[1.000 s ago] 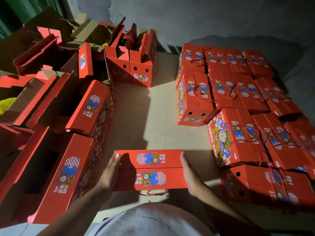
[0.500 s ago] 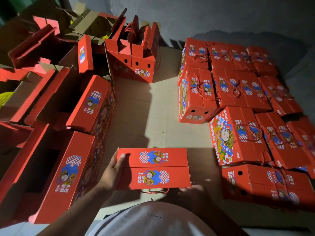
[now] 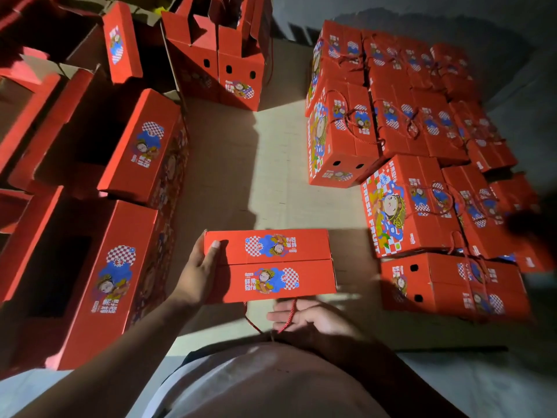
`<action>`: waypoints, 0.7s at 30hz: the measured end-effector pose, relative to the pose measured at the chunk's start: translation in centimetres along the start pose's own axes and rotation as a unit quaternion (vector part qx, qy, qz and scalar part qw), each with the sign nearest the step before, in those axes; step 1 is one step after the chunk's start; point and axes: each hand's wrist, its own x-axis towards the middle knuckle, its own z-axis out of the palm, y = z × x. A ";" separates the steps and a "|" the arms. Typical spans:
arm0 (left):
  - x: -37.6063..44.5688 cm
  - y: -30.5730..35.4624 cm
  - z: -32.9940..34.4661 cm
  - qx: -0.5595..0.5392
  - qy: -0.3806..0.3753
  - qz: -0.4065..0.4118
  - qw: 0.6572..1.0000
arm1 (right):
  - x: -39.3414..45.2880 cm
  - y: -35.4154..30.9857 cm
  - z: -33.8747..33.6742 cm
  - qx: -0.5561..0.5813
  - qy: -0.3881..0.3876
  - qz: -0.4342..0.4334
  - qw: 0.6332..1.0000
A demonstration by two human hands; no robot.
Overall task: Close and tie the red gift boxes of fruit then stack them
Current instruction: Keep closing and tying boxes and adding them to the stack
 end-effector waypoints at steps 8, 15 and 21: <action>-0.1 0.2 0.3 -0.009 0.010 0.031 0.999 | -2.8 -4.4 2.4 -0.039 -0.127 -0.094 0.987; -0.4 0.9 0.2 0.046 0.032 0.044 0.997 | 1.7 -12.1 3.9 -0.337 0.094 -0.109 0.930; -1.0 1.7 0.7 0.044 0.013 0.087 0.995 | 3.7 -13.3 4.1 -0.614 0.142 -0.135 0.764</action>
